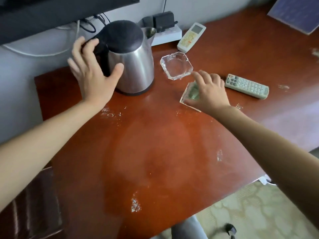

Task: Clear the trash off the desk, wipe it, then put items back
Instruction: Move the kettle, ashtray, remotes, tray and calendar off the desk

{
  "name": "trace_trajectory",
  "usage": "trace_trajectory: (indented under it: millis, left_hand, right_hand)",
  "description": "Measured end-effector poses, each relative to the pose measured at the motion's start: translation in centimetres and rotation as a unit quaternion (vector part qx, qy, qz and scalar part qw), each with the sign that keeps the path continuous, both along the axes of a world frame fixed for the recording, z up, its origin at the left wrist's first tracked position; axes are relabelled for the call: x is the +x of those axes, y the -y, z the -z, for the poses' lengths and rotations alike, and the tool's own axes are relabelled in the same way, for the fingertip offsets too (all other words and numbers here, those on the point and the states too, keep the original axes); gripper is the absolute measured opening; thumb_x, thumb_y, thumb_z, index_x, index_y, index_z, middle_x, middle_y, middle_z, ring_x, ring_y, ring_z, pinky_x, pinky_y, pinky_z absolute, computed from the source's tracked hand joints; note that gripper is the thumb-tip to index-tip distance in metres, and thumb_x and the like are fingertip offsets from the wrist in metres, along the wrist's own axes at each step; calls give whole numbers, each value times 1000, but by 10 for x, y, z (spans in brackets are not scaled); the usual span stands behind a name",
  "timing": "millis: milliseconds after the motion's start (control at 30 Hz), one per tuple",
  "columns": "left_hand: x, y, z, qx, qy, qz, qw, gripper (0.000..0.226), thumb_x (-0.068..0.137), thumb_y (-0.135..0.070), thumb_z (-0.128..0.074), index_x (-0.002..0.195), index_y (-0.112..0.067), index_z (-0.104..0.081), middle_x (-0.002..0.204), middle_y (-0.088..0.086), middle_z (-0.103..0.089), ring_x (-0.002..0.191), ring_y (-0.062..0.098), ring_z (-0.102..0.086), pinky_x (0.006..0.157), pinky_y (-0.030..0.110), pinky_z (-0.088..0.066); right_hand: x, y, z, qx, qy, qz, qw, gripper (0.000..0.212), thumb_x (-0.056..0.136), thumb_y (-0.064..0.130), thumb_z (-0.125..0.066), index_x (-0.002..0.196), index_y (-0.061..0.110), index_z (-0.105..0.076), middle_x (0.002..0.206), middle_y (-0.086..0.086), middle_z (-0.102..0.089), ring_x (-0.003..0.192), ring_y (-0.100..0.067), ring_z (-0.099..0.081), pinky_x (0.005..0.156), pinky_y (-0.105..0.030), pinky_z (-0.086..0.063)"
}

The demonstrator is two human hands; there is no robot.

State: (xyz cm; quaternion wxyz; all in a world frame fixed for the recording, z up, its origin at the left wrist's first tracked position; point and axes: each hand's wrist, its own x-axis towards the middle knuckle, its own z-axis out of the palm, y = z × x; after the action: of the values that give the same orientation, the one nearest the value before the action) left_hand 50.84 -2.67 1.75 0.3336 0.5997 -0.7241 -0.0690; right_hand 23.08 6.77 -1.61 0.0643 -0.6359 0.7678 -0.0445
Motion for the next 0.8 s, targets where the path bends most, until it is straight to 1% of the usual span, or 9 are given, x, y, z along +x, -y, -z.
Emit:
trace_trajectory:
  millis: [67, 167, 267, 367, 467, 567, 667, 733, 800]
  left_hand:
    - [-3, 10, 1, -16, 13, -27, 999, 66, 78, -49, -54, 133, -15, -44, 146, 12, -29, 123, 40, -33, 101, 35, -24]
    - [-2, 22, 5, -2, -35, -21, 999, 64, 78, -43, -58, 134, -15, -44, 139, 11, -39, 124, 33, -38, 104, 31, -27]
    - [3, 28, 6, 22, -114, -6, 993, 63, 77, -37, -63, 133, -16, -44, 129, 6, -45, 119, 25, -45, 101, 35, -39]
    - [8, 36, 3, 40, -119, 5, 992, 60, 76, -36, -66, 129, -16, -48, 128, 7, -50, 115, 18, -48, 97, 31, -43]
    - [14, 43, 1, 76, -134, 22, 988, 55, 72, -38, -70, 122, -25, -51, 124, 1, -55, 114, 16, -52, 94, 32, -46]
    - [18, 45, -4, 87, -160, 37, 983, 40, 71, -38, -70, 106, -43, -50, 107, -10, -59, 104, 9, -56, 90, 31, -48]
    - [27, 38, -7, 107, -175, 63, 977, 35, 71, -36, -69, 102, -39, -53, 96, -21, -62, 93, 3, -58, 87, 32, -50]
    - [36, 30, -3, 122, -185, 95, 971, 35, 71, -34, -69, 100, -45, -52, 92, -26, -62, 90, 5, -60, 84, 41, -52]
    - [45, 21, 2, 122, -201, 111, 965, 35, 72, -33, -69, 98, -48, -51, 92, -19, -62, 90, 15, -62, 79, 51, -52]
  right_hand:
    - [-8, 15, 1, 71, 23, -3, 997, 92, 73, 59, -63, 146, 28, -16, 150, -4, -26, 131, -39, -28, 104, -54, -26]
    - [-15, 27, 7, 135, 77, -13, 988, 96, 68, 57, -67, 144, 31, -15, 142, -3, -35, 122, -33, -43, 93, -47, -40]
    - [-14, 33, 11, 107, 94, -25, 989, 77, 74, 53, -62, 137, 31, -26, 122, -2, -51, 103, -31, -58, 78, -38, -44]
    - [-5, 36, 12, 92, 131, -25, 987, 58, 77, 50, -59, 126, 27, -37, 105, 1, -57, 94, -28, -58, 71, -32, -40]
    - [8, 39, 10, 84, 180, -12, 980, 53, 76, 50, -61, 117, 25, -42, 91, 5, -53, 85, -22, -55, 69, -30, -37]
    - [18, 40, 6, 82, 200, -46, 975, 58, 75, 50, -65, 121, 27, -41, 99, 7, -54, 84, -17, -50, 70, -29, -37]
    - [28, 36, -1, 94, 206, -92, 970, 65, 73, 49, -69, 127, 28, -39, 111, 5, -56, 93, -21, -55, 73, -30, -39]
    - [38, 34, -8, 86, 198, -111, 970, 66, 73, 49, -69, 128, 29, -39, 117, 5, -55, 97, -23, -56, 74, -30, -40]
    - [51, 30, -15, 71, 187, -117, 973, 66, 73, 50, -69, 128, 29, -39, 119, 5, -56, 98, -24, -57, 77, -32, -43]
